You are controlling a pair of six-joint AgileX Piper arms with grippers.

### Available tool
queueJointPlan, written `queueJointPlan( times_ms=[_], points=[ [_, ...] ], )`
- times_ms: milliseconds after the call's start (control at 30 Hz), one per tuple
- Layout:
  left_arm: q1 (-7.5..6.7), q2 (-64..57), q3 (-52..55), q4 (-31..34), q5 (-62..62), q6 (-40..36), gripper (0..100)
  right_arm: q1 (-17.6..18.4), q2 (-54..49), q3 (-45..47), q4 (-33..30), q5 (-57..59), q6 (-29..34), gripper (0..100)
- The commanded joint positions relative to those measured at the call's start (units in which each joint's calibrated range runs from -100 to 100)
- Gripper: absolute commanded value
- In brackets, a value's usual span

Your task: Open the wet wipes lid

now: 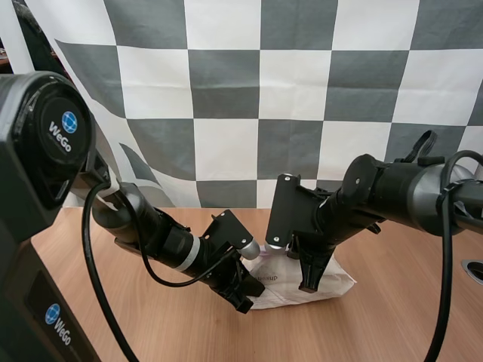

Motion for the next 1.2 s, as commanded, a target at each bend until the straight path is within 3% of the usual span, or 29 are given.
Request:
queueJointPlan(
  times_ms=[0,333,1167],
  points=[
    [-0.02,0.0,0.0,0.1,-0.2,0.9,0,0.1,0.0,-1.2,-0.9,0.5,1.6,0],
    [-0.02,0.0,0.0,0.1,-0.2,0.9,0,0.1,0.0,-4.1,-2.6,4.1,4.0,0],
    [-0.02,0.0,0.0,0.1,0.2,0.9,0,0.1,13.1,-4.2,-2.4,-20.8,3.4,0]
  ],
)
